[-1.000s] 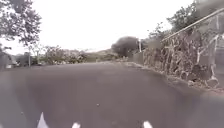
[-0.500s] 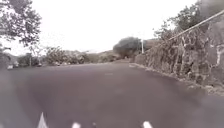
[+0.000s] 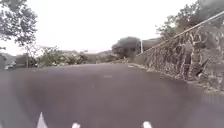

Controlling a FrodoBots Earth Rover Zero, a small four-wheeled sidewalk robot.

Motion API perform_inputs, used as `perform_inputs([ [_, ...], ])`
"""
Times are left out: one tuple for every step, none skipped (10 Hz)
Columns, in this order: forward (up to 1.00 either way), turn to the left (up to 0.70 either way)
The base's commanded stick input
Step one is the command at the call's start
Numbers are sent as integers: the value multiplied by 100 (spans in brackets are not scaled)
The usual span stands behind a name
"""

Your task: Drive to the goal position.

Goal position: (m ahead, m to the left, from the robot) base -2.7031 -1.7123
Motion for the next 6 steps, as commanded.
perform_inputs([
  [100, -26],
  [100, -26],
  [100, -26],
  [100, -26],
  [100, -26],
  [100, -26],
])
